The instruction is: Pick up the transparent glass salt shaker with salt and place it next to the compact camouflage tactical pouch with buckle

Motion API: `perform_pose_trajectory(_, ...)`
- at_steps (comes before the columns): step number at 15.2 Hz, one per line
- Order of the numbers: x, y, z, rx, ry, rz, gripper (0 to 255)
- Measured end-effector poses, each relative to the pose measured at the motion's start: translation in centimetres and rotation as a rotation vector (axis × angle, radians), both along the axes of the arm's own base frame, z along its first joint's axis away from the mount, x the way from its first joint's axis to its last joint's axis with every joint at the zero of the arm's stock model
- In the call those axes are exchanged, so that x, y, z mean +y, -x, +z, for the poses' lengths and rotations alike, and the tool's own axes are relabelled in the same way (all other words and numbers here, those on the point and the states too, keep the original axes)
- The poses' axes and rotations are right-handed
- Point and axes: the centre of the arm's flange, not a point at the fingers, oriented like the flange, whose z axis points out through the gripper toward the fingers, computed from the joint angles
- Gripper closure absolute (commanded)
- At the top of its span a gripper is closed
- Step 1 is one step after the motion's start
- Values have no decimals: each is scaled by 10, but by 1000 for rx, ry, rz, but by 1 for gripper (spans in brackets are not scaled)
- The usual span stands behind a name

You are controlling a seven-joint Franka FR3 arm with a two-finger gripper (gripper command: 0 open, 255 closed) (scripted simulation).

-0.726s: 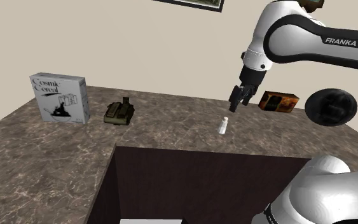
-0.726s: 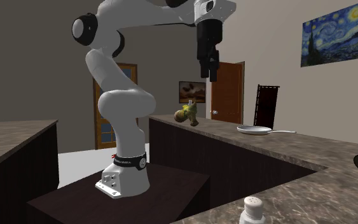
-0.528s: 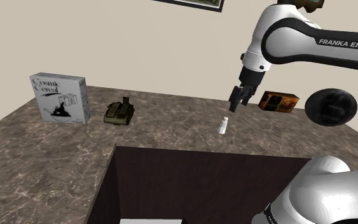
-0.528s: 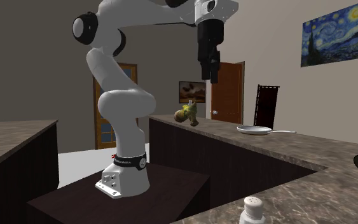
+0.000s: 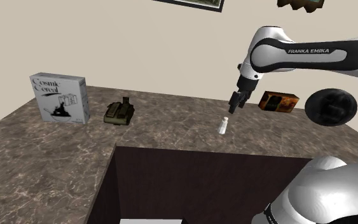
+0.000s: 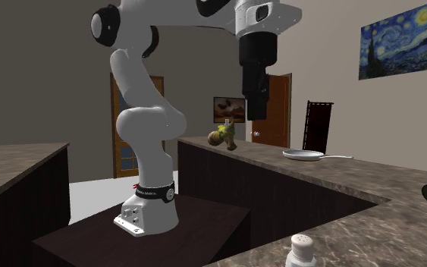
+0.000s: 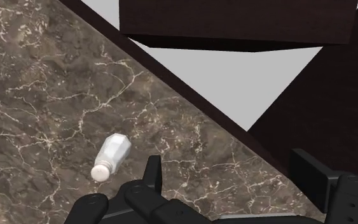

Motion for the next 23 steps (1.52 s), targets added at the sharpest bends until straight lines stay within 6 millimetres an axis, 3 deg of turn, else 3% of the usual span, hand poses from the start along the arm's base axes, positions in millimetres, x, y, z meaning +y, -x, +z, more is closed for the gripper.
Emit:
perform_pose_trajectory(15, -145, -86, -117, 15, -69, 83, 0)
perform_pose_trajectory(18, -157, -95, -136, 17, -74, 92, 0)
perform_pose_trajectory(23, -157, -96, -165, 17, -75, 93, 0)
